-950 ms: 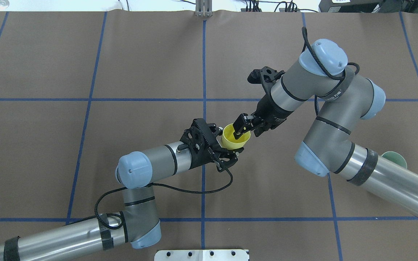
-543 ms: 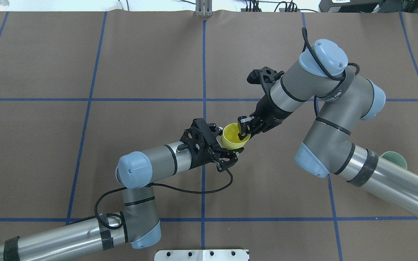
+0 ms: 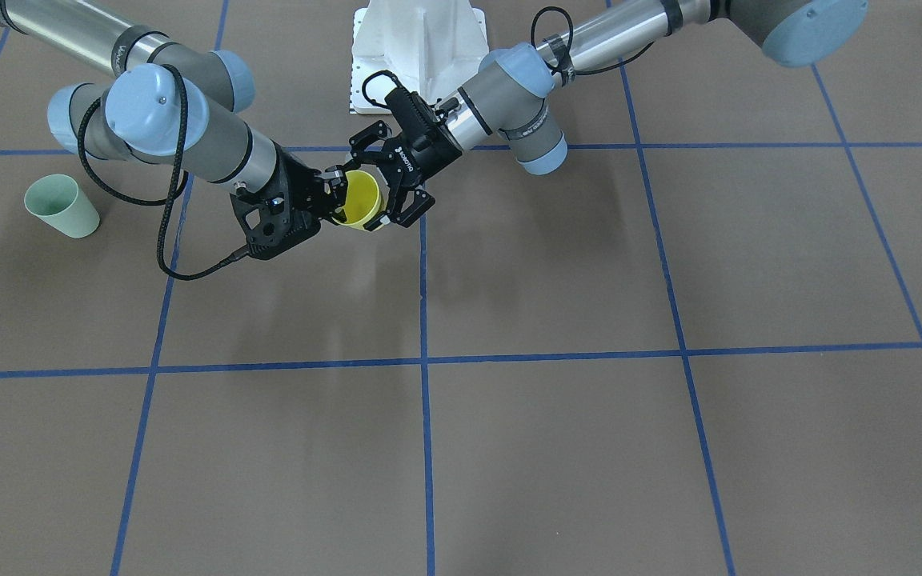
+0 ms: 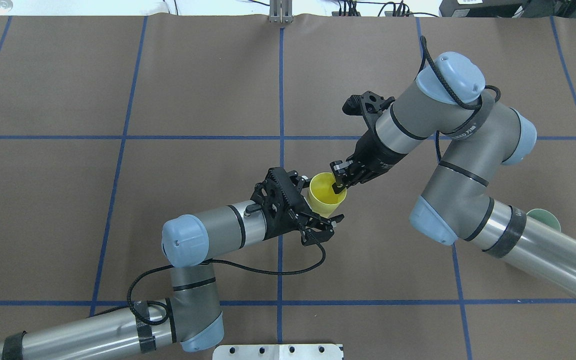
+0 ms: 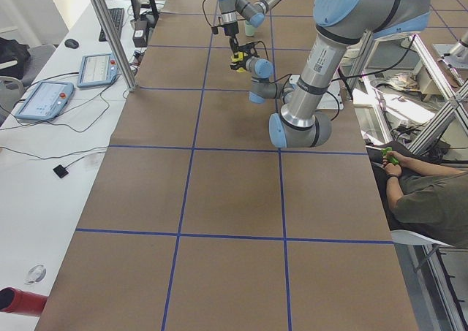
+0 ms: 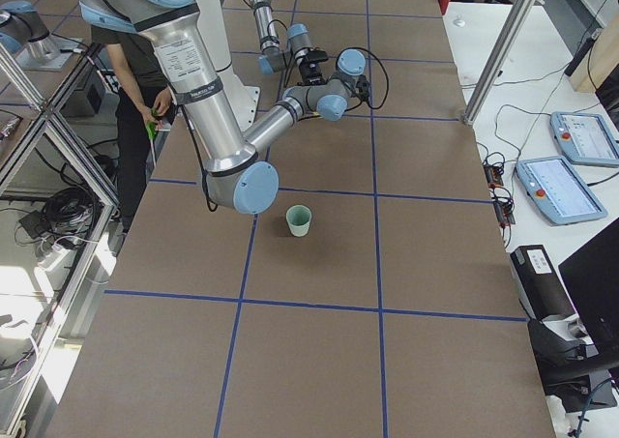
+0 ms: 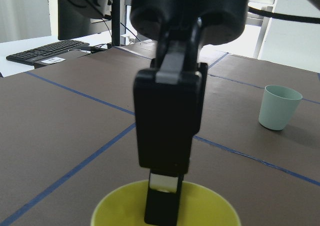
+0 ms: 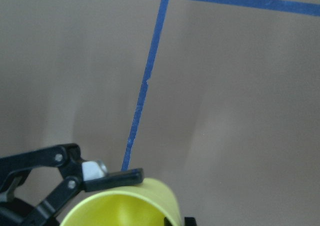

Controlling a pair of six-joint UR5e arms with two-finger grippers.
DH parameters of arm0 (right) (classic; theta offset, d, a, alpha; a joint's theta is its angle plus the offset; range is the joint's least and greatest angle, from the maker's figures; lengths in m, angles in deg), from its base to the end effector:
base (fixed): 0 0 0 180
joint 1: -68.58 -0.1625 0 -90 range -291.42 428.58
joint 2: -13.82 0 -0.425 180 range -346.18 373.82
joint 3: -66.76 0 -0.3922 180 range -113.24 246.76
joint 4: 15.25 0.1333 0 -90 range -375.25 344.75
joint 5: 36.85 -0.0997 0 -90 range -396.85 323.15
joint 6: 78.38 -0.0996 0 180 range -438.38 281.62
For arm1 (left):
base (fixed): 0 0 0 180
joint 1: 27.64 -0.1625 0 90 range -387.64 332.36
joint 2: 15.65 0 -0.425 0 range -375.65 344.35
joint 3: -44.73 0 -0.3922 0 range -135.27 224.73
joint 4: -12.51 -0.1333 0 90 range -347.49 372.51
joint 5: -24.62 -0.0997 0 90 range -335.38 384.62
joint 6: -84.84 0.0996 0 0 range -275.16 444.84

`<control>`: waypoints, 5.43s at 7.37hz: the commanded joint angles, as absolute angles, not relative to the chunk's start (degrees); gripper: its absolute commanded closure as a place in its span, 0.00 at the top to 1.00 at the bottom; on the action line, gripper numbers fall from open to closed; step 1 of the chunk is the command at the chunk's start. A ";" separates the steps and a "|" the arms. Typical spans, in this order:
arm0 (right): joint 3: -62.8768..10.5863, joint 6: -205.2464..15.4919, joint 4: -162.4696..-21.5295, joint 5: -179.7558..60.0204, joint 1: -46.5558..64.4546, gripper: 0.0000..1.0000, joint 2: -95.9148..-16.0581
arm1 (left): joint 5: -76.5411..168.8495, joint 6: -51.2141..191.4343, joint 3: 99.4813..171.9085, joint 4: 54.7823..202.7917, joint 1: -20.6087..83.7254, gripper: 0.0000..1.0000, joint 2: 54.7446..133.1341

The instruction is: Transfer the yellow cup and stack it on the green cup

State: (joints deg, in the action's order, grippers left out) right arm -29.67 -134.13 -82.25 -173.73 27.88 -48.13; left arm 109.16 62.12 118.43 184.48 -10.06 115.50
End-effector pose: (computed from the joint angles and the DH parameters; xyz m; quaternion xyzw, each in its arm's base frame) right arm -0.4413 -0.4595 0.2681 -0.0084 -0.5623 -0.1457 0.8139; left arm 0.6257 -0.3480 0.1936 0.5621 0.5728 0.2155 0.5564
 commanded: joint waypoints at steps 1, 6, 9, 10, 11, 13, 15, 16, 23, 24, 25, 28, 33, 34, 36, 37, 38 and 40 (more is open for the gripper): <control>-31.23 -133.92 -82.14 -177.27 24.57 0.00 -50.59 | 109.08 62.16 119.08 184.69 -10.23 1.00 115.04; -39.49 -134.54 -82.49 -174.41 9.47 0.00 -64.29 | 98.71 62.08 118.03 184.42 -10.32 1.00 114.51; -45.79 -133.57 -82.49 -172.65 1.18 0.00 -79.20 | 90.54 47.14 113.04 181.19 -6.05 1.00 114.60; -50.35 -133.40 -82.49 -169.77 1.69 0.00 -86.13 | 90.89 39.48 111.97 174.47 -3.75 1.00 114.69; -54.57 -133.31 -82.49 -168.17 1.78 0.00 -91.51 | 95.15 36.70 111.79 170.66 -0.25 1.00 114.69; -56.63 -128.17 -82.49 -167.98 2.05 0.00 -97.68 | 100.45 34.48 111.35 166.69 4.51 1.00 114.60; -56.03 -127.15 -82.58 -164.40 6.50 0.00 -98.15 | 101.88 34.13 111.08 166.58 5.06 1.00 114.60; -54.89 -127.59 -82.58 -164.38 7.83 0.00 -97.54 | 101.96 34.13 111.08 166.58 5.06 1.00 114.60; -51.89 -127.86 -82.40 -165.69 9.08 0.00 -95.69 | 101.96 34.13 111.17 166.58 5.06 1.00 114.51; -51.80 -127.86 -82.49 -165.69 9.17 0.00 -95.69 | 101.96 34.13 111.17 166.58 5.06 1.00 114.51; -51.54 -127.86 -82.49 -165.69 9.17 0.00 -95.69 | 101.96 34.13 111.17 166.67 5.06 1.00 114.51; -51.01 -127.86 -82.49 -165.78 9.34 0.00 -95.69 | 101.96 34.13 111.26 166.67 5.06 1.00 114.51; -50.31 -127.86 -82.23 -165.26 9.87 0.99 -94.55 | 101.79 34.04 111.26 166.49 5.23 1.00 114.25; -49.96 -127.77 -81.36 -164.12 9.70 0.99 -93.76 | 101.35 32.39 111.52 166.40 6.10 1.00 112.07; -47.08 -127.16 -81.00 -158.16 8.82 0.99 -89.48 | 101.87 31.22 111.78 158.64 12.93 1.00 111.18; -45.23 -127.16 -81.00 -157.53 7.42 0.99 -86.58 | 104.75 32.18 113.00 148.92 17.14 1.00 111.52; -43.30 -127.16 -81.08 -157.61 5.93 0.99 -84.46 | 110.69 35.76 115.63 139.17 21.71 1.00 111.78; -36.11 -126.46 -82.04 -158.31 2.07 0.99 -76.66 | 118.97 47.61 118.02 128.38 29.89 1.00 111.61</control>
